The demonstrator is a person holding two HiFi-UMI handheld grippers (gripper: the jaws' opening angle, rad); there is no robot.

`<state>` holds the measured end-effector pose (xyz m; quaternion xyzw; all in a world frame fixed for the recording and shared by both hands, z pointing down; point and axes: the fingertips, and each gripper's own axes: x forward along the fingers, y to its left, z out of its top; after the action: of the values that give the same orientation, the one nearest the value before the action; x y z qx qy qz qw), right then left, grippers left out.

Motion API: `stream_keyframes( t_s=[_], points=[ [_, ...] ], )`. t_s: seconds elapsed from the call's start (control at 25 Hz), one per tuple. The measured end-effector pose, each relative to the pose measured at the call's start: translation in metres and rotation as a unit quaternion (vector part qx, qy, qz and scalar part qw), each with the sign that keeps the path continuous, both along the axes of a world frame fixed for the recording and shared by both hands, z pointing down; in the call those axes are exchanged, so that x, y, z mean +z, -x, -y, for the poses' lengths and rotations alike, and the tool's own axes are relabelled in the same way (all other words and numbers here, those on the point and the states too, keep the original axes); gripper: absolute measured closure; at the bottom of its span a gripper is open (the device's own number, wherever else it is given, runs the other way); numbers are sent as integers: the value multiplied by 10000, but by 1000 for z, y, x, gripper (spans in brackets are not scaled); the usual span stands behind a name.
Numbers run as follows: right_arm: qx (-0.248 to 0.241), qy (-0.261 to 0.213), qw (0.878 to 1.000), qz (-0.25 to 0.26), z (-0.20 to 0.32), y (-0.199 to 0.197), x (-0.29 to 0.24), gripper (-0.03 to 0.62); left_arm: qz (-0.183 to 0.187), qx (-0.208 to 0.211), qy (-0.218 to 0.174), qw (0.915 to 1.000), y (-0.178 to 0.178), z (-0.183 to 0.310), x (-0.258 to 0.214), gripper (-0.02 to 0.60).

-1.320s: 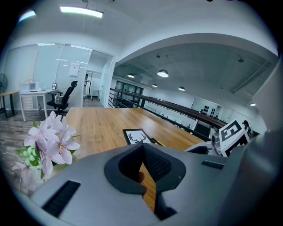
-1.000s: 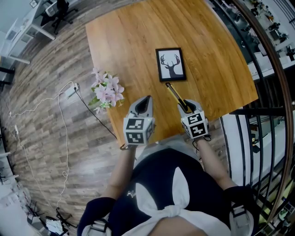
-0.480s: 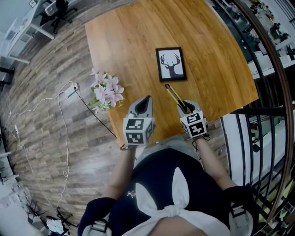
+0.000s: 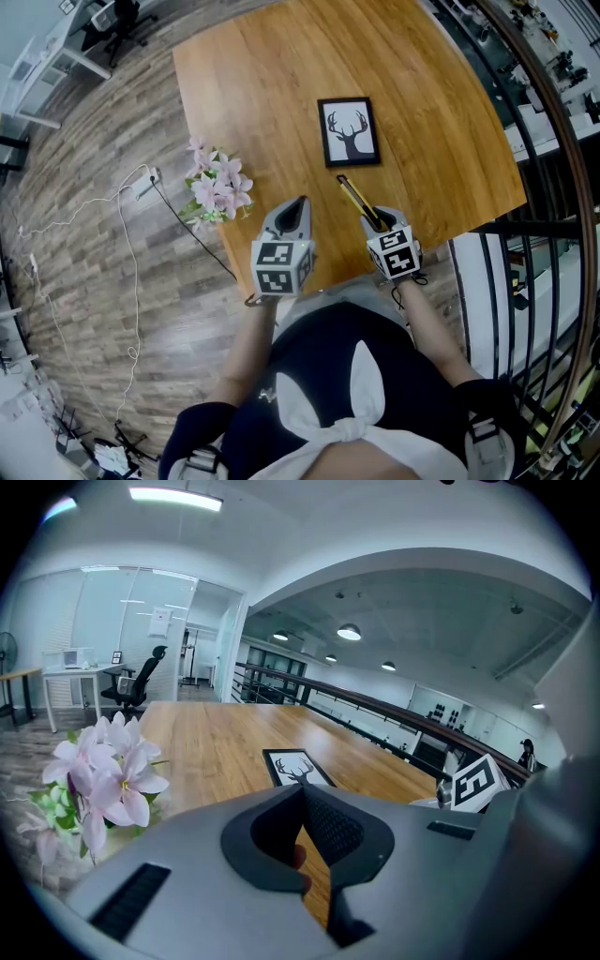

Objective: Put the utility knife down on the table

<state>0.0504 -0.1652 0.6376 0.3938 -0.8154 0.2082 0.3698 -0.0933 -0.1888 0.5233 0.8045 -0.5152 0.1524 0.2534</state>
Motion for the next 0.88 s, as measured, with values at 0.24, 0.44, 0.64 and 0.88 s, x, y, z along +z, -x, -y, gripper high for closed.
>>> stream_keyframes(
  t_s=[0.24, 0.44, 0.64, 0.88],
  points=[
    [-17, 42, 10000, -48, -1, -1, 5, 477, -10, -10, 45, 10000, 1, 0, 2, 574],
    [0, 86, 9999, -85, 1, -1, 12, 477, -15, 7, 40, 10000, 1, 3, 0, 574],
    [-26, 129, 9998, -137, -1, -2, 17, 477, 12, 4, 82, 10000, 3, 1, 5, 572],
    [-44, 186, 9996, -200, -1, -2, 26, 477, -37, -10, 90, 10000, 4, 2, 4, 574]
  ],
)
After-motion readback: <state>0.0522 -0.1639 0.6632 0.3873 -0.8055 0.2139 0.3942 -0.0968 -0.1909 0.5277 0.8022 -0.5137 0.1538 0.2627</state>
